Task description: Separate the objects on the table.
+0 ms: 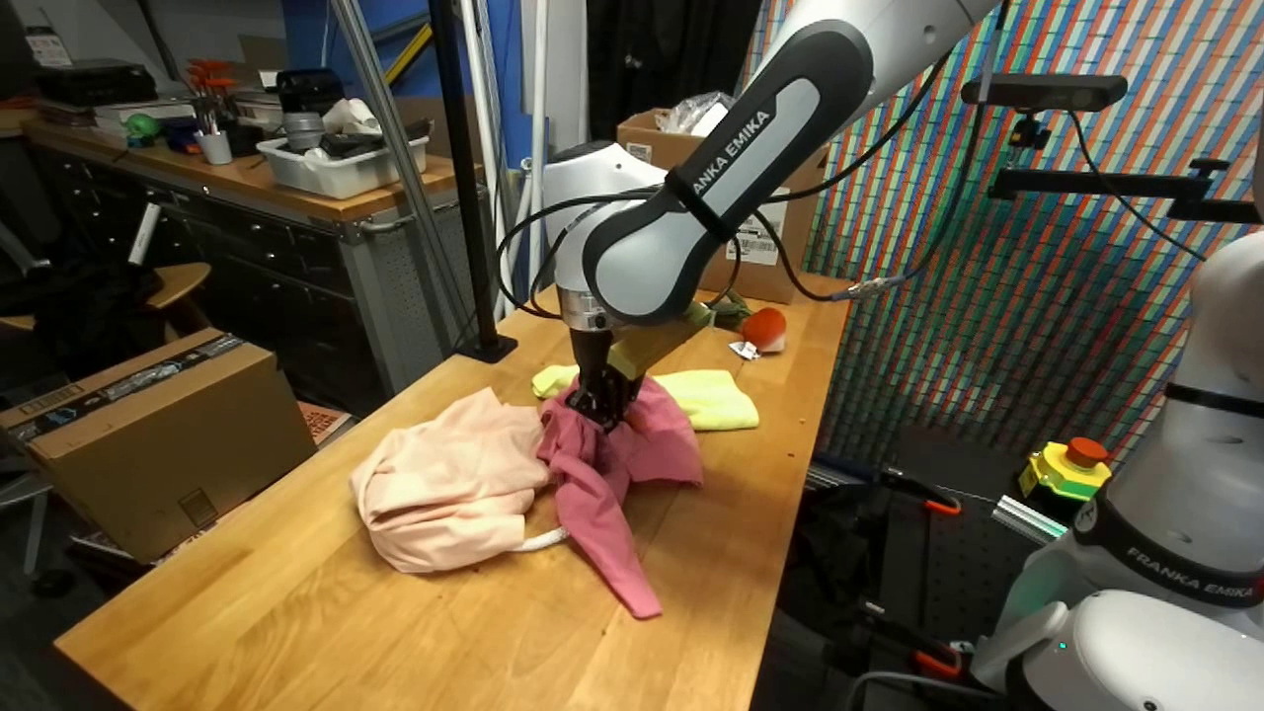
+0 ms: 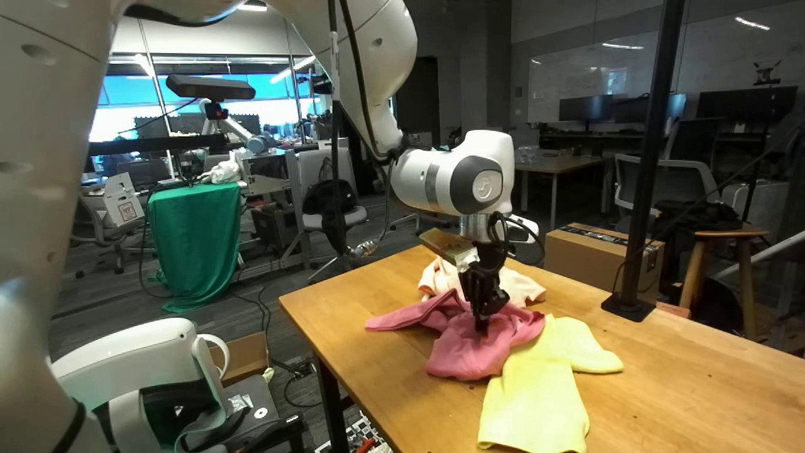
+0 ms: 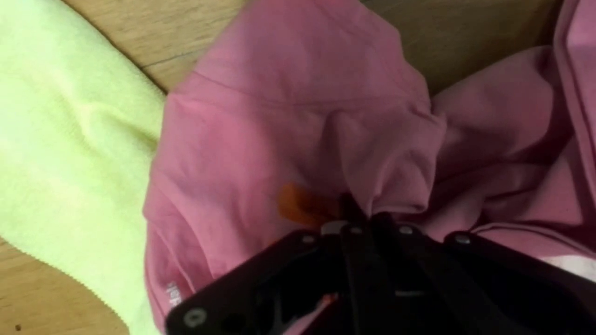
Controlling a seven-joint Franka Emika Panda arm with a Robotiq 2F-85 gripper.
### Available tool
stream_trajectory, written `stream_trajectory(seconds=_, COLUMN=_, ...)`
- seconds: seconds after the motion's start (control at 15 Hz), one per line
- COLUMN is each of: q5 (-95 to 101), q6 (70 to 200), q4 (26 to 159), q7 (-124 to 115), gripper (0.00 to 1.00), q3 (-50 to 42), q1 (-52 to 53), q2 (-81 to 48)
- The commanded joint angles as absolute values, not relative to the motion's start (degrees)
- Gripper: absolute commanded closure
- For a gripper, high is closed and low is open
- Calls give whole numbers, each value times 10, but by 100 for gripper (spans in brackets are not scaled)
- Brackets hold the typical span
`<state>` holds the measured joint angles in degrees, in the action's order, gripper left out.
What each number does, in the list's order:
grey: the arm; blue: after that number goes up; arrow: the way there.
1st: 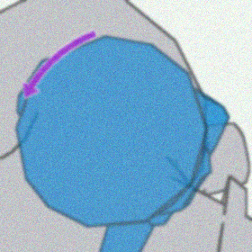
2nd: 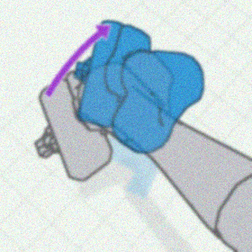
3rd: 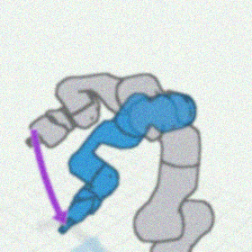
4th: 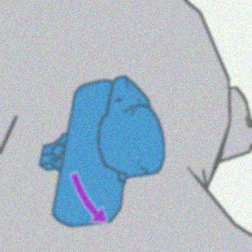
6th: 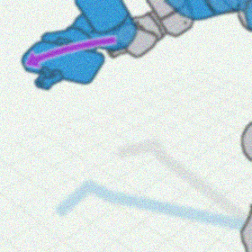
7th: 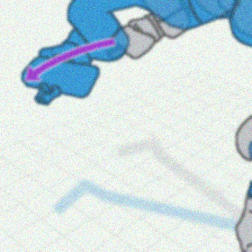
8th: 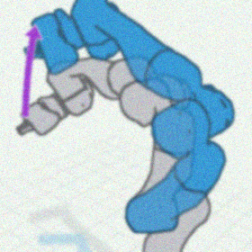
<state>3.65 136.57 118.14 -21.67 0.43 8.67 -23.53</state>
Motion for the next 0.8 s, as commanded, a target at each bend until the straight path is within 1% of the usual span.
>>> stream_trajectory(seconds=0.0, q5=83, q6=1376, q4=1201, q7=-271, gripper=99, q3=-19, q1=115, q2=-182)
stream_trajectory(seconds=0.33, q5=149, q6=1376, q4=1206, q7=-348, gripper=99, q3=-31, q1=124, q2=-114)
stream_trajectory(seconds=0.73, q5=212, q6=1370, q4=1200, q7=-429, gripper=99, q3=-16, q1=104, q2=-34)
